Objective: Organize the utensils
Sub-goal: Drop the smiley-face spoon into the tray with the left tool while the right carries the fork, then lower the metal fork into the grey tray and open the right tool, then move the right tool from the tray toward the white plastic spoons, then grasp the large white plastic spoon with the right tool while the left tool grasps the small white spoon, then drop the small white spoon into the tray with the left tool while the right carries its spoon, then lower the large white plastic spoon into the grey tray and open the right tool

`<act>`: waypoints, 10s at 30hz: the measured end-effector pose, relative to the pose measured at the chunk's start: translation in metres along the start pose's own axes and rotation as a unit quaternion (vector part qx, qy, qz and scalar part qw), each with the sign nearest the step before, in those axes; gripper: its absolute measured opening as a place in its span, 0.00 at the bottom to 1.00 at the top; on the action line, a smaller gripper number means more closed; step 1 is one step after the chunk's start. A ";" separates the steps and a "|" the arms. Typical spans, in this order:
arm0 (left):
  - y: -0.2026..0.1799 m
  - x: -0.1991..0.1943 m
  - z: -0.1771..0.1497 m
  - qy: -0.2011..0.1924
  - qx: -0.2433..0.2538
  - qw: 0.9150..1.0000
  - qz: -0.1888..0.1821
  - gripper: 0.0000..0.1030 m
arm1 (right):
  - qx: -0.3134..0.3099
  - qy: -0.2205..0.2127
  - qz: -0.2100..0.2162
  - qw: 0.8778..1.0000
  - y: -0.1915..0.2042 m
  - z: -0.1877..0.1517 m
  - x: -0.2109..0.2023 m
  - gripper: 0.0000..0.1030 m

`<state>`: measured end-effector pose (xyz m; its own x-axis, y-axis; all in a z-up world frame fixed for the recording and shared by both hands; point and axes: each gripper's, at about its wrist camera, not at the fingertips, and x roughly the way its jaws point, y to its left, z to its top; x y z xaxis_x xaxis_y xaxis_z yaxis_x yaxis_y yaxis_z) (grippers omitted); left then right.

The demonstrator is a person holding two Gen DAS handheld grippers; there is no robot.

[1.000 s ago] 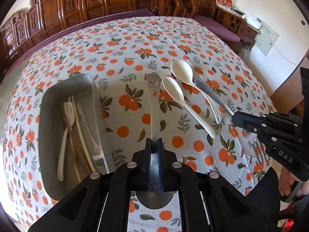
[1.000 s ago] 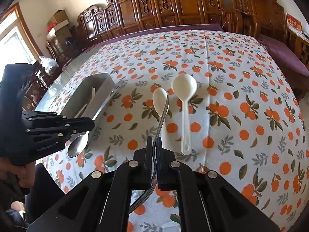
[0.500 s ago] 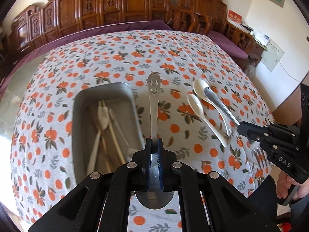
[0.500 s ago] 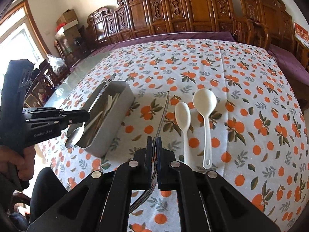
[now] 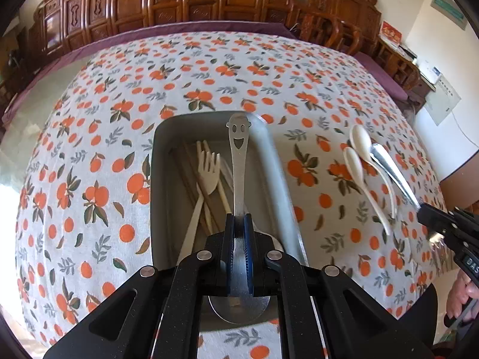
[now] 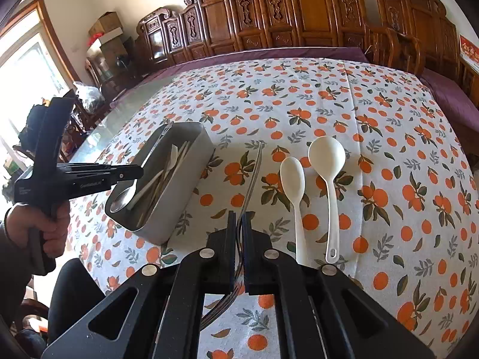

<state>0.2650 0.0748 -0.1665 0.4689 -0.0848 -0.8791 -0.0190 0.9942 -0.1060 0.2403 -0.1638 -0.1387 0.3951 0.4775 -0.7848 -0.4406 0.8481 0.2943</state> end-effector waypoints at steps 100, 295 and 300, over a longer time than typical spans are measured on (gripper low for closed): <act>0.089 -0.075 -0.034 -0.065 -0.037 0.996 0.046 0.68 | -0.027 0.022 -0.021 0.999 0.123 0.063 0.126 0.02; 0.026 -0.036 -0.007 -0.039 -0.006 0.999 0.032 0.15 | -0.057 0.018 0.051 0.997 0.089 0.047 0.069 0.11; 0.035 -0.050 -0.009 -0.051 -0.006 0.998 0.036 0.16 | -0.053 0.039 0.057 0.996 0.107 0.054 0.093 0.11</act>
<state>0.2331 0.1135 -0.1309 0.5527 -0.0048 -0.8334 -0.0672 0.9965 -0.0504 0.2729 -0.0164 -0.1507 0.2755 0.5457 -0.7914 -0.5625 0.7591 0.3276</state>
